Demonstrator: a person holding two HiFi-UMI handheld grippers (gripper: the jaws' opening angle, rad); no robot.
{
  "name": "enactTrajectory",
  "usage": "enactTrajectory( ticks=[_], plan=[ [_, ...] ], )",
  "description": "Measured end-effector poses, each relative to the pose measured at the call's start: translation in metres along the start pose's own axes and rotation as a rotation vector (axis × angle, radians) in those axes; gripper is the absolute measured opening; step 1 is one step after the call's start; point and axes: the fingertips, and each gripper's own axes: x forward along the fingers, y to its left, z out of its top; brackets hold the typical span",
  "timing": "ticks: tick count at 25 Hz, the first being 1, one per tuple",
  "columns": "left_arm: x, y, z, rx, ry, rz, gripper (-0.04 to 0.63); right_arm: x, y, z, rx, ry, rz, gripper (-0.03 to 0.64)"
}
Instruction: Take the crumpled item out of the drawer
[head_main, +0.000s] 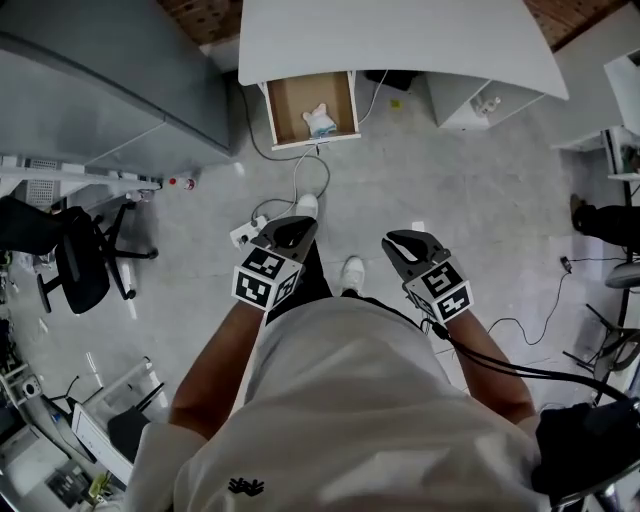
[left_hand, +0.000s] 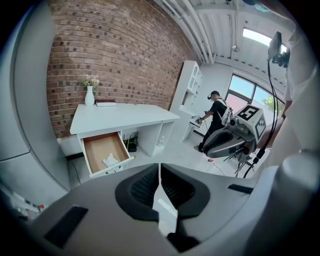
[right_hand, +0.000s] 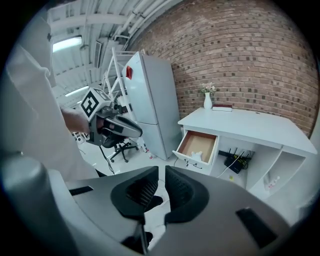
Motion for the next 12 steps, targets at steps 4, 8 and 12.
enactTrajectory(
  ticks=[4,8,12],
  plan=[
    [0.038,0.054,0.021,0.027,0.024,-0.01,0.026,0.008,-0.035,0.022,0.057,-0.005,-0.087,0.065],
    [0.088,0.117,0.036,0.087,0.108,-0.022,0.026,0.014,-0.078,0.048,0.135,-0.004,-0.189,0.065],
    [0.143,0.186,0.05,0.165,0.178,-0.009,0.026,0.028,-0.112,0.064,0.205,0.003,-0.272,0.065]
  ],
)
